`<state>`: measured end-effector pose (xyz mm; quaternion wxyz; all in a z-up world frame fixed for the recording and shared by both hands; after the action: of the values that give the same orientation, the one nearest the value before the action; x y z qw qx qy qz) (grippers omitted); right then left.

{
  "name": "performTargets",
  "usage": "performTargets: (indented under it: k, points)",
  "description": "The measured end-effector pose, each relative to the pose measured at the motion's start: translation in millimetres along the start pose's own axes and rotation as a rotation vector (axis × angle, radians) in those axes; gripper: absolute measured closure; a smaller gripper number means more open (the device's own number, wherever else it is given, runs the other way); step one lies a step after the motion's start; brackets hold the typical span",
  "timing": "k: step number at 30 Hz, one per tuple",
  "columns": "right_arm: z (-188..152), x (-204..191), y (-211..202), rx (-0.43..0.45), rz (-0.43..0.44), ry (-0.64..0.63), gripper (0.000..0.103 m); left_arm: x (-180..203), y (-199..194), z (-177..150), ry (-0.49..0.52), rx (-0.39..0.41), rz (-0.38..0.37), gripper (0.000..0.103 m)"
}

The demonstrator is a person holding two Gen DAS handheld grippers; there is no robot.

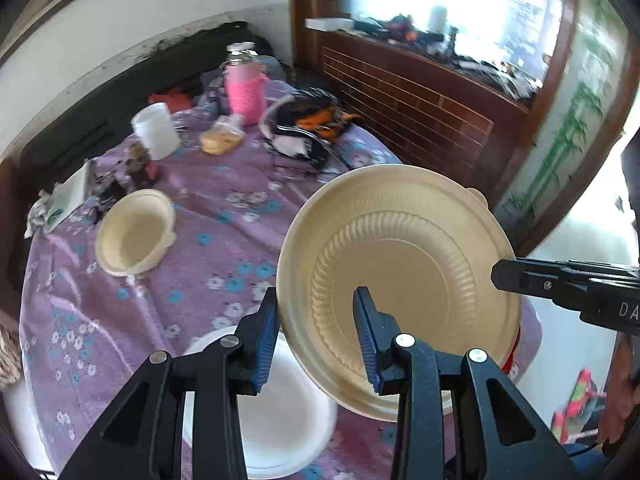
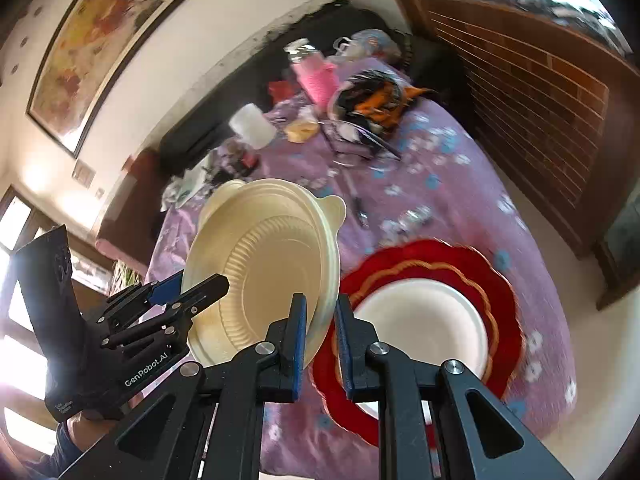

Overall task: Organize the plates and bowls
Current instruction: 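Lift and carry the beige bowl toward the plate stack, then lower the beige bowl onto the white bowl and open the left gripper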

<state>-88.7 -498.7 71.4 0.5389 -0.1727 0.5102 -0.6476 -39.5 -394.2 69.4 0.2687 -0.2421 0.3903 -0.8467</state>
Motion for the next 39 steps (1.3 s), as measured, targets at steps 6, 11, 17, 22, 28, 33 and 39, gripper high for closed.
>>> performTargets:
  k: [6,11,17,22,28,33,39]
  points:
    - [-19,35,-2,-0.023,-0.019,0.074,0.087,27,23,-8,0.045,-0.06,-0.04,0.068]
    - [-29,59,-3,-0.032,-0.037,0.126,0.086,45,43,-17,0.076,-0.109,-0.06,0.068]
    - [-40,82,4,-0.06,-0.061,0.166,0.086,54,66,-28,0.097,-0.162,-0.068,0.068]
    - [-48,95,14,-0.093,-0.073,0.183,0.086,57,83,-36,0.101,-0.197,-0.069,0.068]
    - [-50,102,22,-0.114,-0.088,0.181,0.086,56,98,-42,0.095,-0.228,-0.072,0.068]
    - [-53,106,29,-0.139,-0.1,0.179,0.086,56,102,-44,0.093,-0.235,-0.069,0.068]
    - [-53,105,32,-0.148,-0.105,0.172,0.086,55,103,-44,0.089,-0.236,-0.069,0.068]
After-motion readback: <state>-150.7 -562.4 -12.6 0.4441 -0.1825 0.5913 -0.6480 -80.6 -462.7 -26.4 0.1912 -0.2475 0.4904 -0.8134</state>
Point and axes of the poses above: each gripper's, at about its wrist camera, not at the fingertips, and y roughly the way its jaws point, x to its right, z to its top, the point moved 10 cm from there along y, roughly the way its jaws point, and after that the axes turned 15 degrees about -z, right-handed, at the moved point
